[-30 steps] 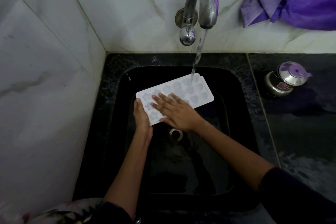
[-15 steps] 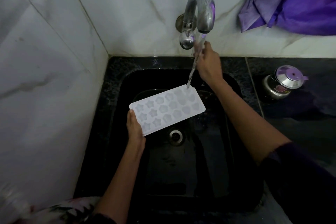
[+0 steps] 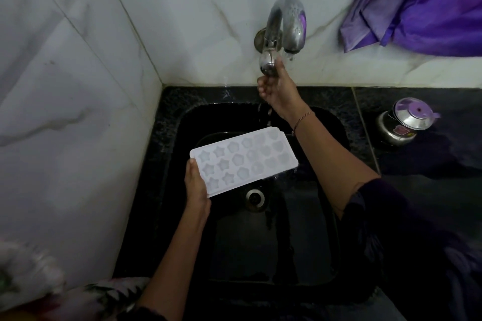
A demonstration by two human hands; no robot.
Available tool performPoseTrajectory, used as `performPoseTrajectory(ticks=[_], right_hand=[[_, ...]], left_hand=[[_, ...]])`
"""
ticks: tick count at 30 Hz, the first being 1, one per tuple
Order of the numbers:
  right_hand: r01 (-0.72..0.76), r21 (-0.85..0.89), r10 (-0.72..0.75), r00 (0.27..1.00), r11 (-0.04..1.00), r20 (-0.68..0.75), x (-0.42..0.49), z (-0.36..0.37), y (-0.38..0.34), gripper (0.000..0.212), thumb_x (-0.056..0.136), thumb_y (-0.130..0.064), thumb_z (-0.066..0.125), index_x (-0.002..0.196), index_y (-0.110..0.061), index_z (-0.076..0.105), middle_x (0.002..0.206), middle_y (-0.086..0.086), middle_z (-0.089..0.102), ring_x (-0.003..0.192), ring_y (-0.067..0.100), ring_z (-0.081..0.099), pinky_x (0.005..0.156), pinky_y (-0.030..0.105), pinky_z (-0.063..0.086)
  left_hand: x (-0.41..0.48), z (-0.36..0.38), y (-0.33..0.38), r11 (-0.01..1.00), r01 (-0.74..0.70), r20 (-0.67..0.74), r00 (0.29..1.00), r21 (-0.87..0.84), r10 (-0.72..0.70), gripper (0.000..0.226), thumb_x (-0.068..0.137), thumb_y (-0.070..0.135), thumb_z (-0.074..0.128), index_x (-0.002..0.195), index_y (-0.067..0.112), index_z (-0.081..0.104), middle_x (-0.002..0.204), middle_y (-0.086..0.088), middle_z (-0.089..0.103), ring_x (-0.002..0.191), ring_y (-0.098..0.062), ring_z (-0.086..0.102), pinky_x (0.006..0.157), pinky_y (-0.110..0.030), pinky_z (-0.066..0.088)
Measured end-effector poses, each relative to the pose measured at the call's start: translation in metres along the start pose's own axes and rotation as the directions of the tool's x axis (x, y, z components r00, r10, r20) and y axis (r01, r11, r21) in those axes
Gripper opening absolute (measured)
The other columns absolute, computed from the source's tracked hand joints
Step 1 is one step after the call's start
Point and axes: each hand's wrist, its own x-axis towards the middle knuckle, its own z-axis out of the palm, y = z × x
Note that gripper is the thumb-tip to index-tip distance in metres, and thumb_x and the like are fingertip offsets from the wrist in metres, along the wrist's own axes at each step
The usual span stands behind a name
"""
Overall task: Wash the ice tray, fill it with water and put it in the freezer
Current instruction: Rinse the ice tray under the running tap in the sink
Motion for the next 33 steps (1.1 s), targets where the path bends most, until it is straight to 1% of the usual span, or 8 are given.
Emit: performPoseTrajectory(ticks=[3,6,10,15,21,24,28,33], right_hand=[[-0.006,-0.265,-0.037,0.987,0.964,-0.158,-0.005,-0.030,0.036,0.046,0.099,-0.050,0.028,0.091,-0.016,0.058,0.074,0.004,0.061,0.066,0.014,0.055,0.063,0.027,0.045],[-0.083,-0.686,-0.052,0.983,0.722,-0.173,-0.024,-0.078,0.074,0.055,0.096,-0.055,0.033,0.113,-0.011,0.061,0.110,0.008,0.063,0.101,0.023,0.059,0.090,0.040,0.047],[-0.246,-0.573,0.232,0.968,0.782,-0.098,-0.060,-0.113,0.097,0.047,0.096,-0.048,0.040,0.113,-0.011,0.064,0.110,0.005,0.064,0.103,0.021,0.061,0.093,0.037,0.048],[-0.199,-0.539,0.171,0.980,0.818,-0.103,-0.081,-0.134,0.099,0.031,0.097,-0.028,0.049,0.112,-0.003,0.062,0.105,0.011,0.065,0.086,0.016,0.062,0.070,0.024,0.050],[-0.184,-0.506,0.133,0.982,0.843,-0.135,-0.092,-0.150,0.096,0.030,0.094,-0.017,0.055,0.113,0.005,0.061,0.092,0.010,0.065,0.079,0.018,0.062,0.069,0.026,0.051],[-0.186,-0.488,0.129,0.980,0.852,-0.149,-0.101,-0.154,0.095,0.026,0.094,-0.015,0.055,0.111,0.003,0.061,0.086,0.005,0.065,0.075,0.016,0.062,0.062,0.021,0.052],[-0.183,-0.494,0.126,0.981,0.850,-0.147,-0.112,-0.160,0.093,0.024,0.093,-0.011,0.056,0.111,0.003,0.060,0.086,0.007,0.064,0.073,0.017,0.061,0.061,0.024,0.053],[-0.168,-0.547,0.106,0.984,0.820,-0.143,-0.124,-0.168,0.095,0.028,0.090,-0.008,0.060,0.115,0.005,0.058,0.098,0.014,0.064,0.078,0.019,0.063,0.063,0.028,0.056]], left_hand=[[-0.001,-0.002,0.005,1.000,0.000,-0.004,1.000,0.001,0.000,0.043,0.101,0.045,0.034,0.129,0.018,0.052,0.120,-0.009,0.064,0.105,-0.027,0.065,0.089,-0.048,0.053],[0.000,-0.003,0.010,1.000,-0.024,0.003,1.000,0.016,0.024,0.043,0.101,0.043,0.035,0.129,0.015,0.052,0.121,-0.011,0.064,0.106,-0.028,0.064,0.089,-0.049,0.053],[-0.002,-0.002,0.014,0.999,-0.013,0.013,1.000,0.046,0.012,0.045,0.100,0.044,0.037,0.131,0.014,0.052,0.120,-0.010,0.064,0.103,-0.027,0.065,0.085,-0.045,0.055],[-0.012,-0.001,0.014,0.991,0.024,0.097,0.995,0.134,-0.038,0.047,0.100,0.043,0.036,0.128,0.009,0.052,0.113,-0.010,0.066,0.097,-0.025,0.066,0.073,-0.036,0.058],[-0.023,0.000,0.016,0.949,0.056,0.245,0.960,0.310,-0.137,0.031,0.098,0.020,0.050,0.120,-0.001,0.055,0.092,-0.007,0.068,0.068,-0.013,0.071,0.053,-0.024,0.056],[-0.022,-0.003,0.022,0.897,0.046,0.285,0.940,0.439,-0.188,0.033,0.095,0.005,0.050,0.125,-0.010,0.051,0.096,-0.013,0.067,0.071,-0.017,0.070,0.058,-0.026,0.057],[-0.025,-0.006,0.027,0.816,0.001,0.278,0.940,0.577,-0.198,0.036,0.092,-0.012,0.041,0.129,-0.010,0.042,0.124,-0.024,0.055,0.111,-0.036,0.057,0.082,-0.042,0.049],[-0.024,-0.013,0.023,0.729,-0.121,0.242,0.968,0.673,-0.063,0.042,0.085,-0.006,0.061,0.125,-0.005,0.049,0.113,-0.019,0.059,0.107,-0.035,0.060,0.089,-0.050,0.052]])
